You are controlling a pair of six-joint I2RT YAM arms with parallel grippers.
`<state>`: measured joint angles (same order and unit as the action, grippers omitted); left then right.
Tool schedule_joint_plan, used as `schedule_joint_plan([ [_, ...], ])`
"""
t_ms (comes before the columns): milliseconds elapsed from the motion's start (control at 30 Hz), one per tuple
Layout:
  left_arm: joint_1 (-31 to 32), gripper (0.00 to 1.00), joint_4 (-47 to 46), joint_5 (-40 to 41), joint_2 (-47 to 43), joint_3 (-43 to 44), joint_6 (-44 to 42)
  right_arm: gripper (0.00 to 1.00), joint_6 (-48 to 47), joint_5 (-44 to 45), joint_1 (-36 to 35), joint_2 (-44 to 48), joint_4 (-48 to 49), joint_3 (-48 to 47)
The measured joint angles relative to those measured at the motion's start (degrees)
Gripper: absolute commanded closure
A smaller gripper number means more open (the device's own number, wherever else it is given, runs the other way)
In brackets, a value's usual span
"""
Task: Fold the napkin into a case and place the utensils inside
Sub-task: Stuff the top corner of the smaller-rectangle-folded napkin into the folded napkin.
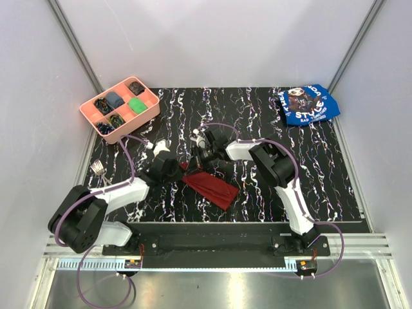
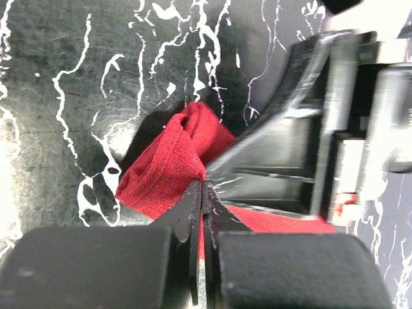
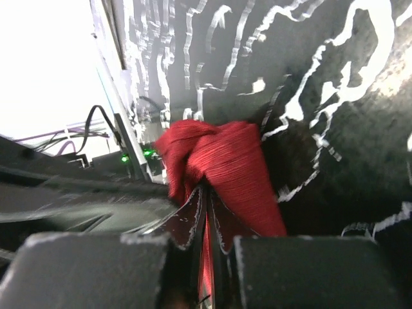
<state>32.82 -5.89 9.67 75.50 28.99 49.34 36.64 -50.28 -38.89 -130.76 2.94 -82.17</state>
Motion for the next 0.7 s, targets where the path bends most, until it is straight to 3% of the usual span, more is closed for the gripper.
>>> schedule_joint_plan([
  [700,-0.7,1.0,5.8,0.2,3.1,4.5,0.3,0.82,-2.4,-0.3,0.3,-0.4,-5.8,-2.5],
])
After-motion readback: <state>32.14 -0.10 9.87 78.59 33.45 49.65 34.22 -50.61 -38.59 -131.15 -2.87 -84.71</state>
